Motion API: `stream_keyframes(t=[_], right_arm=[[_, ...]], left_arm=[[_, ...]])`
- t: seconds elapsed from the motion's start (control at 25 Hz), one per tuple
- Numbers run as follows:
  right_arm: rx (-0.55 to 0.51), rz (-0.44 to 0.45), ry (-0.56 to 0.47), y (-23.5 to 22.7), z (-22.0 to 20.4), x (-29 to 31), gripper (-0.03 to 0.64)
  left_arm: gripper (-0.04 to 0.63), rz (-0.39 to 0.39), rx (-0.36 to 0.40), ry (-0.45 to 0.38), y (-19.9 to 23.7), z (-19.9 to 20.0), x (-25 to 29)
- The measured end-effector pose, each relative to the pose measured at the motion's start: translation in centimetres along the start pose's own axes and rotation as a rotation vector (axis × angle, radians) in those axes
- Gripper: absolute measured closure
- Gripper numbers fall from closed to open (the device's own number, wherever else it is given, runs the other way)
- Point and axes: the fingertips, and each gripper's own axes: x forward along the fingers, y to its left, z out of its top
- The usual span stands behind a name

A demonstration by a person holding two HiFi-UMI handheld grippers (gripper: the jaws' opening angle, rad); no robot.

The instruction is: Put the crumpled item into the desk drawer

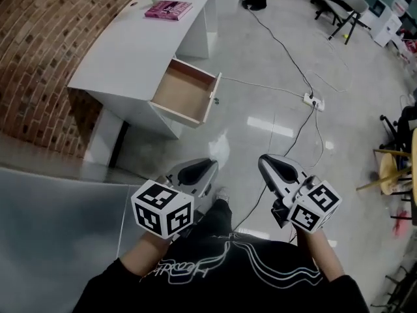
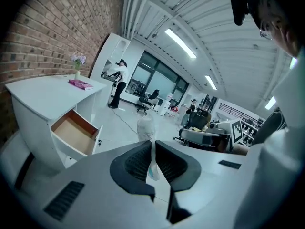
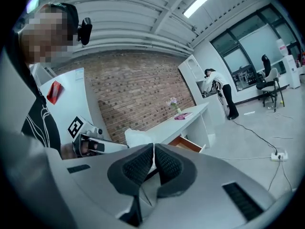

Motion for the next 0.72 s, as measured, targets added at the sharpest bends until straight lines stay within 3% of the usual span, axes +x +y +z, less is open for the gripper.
stream_keyframes(t=[0.32, 0.48, 0.72], right_arm=[[0.012, -0.004, 0.095, -8.0, 0.6, 12.4, 0.574], [0.016, 0.004, 0.126, -10.8, 0.4, 16.2, 0.574], [0.023, 0.016, 0.166, -15.1, 0.6, 19.7, 0.574]], left_arm=[[0.553, 0.061, -0.072, 0.054, 14.0, 3.6, 6.9], [0.552, 0.108, -0.096, 0.078, 19.1, 3.8, 9.2], [0.552, 0.154, -0.208, 0.091, 24.7, 4.3, 13.1]])
